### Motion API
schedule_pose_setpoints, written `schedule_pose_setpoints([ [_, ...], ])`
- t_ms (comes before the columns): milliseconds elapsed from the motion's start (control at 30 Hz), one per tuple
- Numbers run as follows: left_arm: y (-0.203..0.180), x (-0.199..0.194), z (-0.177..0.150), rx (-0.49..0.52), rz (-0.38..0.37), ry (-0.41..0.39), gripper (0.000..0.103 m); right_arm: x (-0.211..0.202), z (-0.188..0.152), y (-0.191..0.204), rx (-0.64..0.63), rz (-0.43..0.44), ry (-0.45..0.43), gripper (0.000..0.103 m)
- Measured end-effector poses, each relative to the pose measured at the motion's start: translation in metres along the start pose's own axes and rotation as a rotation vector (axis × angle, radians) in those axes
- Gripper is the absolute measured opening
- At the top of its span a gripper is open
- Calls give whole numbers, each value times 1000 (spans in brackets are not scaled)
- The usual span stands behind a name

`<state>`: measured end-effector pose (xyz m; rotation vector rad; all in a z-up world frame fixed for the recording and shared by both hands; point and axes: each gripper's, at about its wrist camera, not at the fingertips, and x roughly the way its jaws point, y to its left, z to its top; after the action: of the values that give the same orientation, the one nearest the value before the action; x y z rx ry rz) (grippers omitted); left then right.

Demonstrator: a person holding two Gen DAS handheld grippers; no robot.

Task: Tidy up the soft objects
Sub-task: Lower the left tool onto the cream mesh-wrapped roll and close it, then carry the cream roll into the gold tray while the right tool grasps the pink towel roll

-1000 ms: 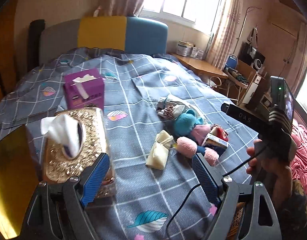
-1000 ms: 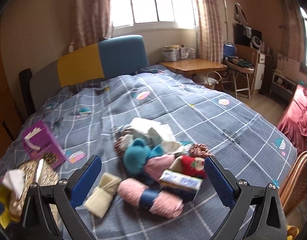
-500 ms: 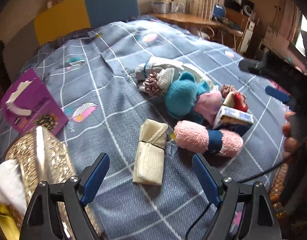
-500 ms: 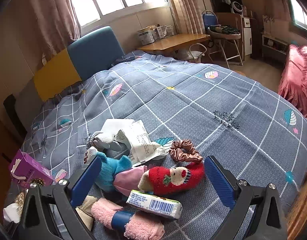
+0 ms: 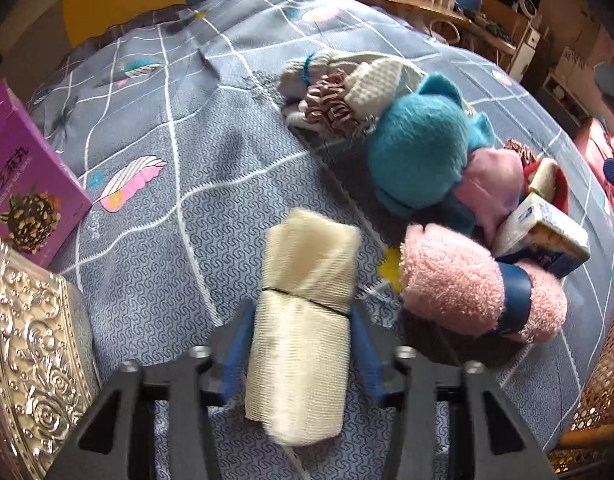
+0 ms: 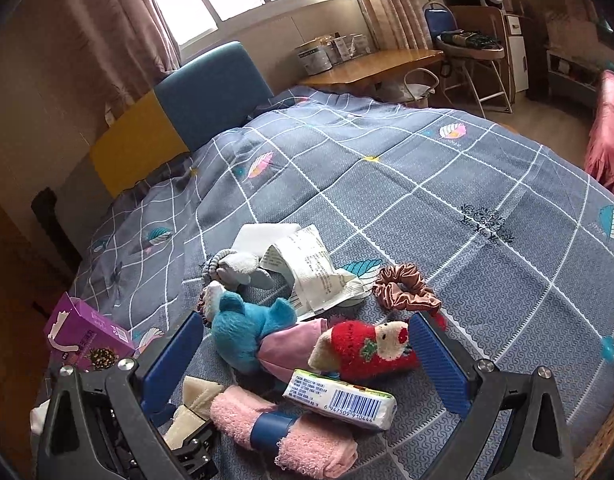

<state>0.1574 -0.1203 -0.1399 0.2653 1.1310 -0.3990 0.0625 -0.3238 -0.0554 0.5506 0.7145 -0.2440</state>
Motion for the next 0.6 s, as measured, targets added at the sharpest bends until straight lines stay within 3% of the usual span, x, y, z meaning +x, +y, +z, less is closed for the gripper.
schedule_pose_setpoints([
  [100, 11, -9, -6, -64, -36, -15, 40, 2, -2, 7, -36, 43, 21, 83],
  [167, 14, -20, -10, -69, -30, -40, 40, 7, -7, 17, -83, 76, 78, 63],
  [233, 17, -34, -10, -72, -34, -60, 40, 14, -15, 28, -153, 116, 164, 59],
  [400, 20, -78, 7, -70, -38, -145, 40, 29, -43, 59, -411, 131, 397, 59],
  [600, 46, -120, 69, -86, -40, -222, 40, 65, -76, 80, -642, -17, 517, 65],
])
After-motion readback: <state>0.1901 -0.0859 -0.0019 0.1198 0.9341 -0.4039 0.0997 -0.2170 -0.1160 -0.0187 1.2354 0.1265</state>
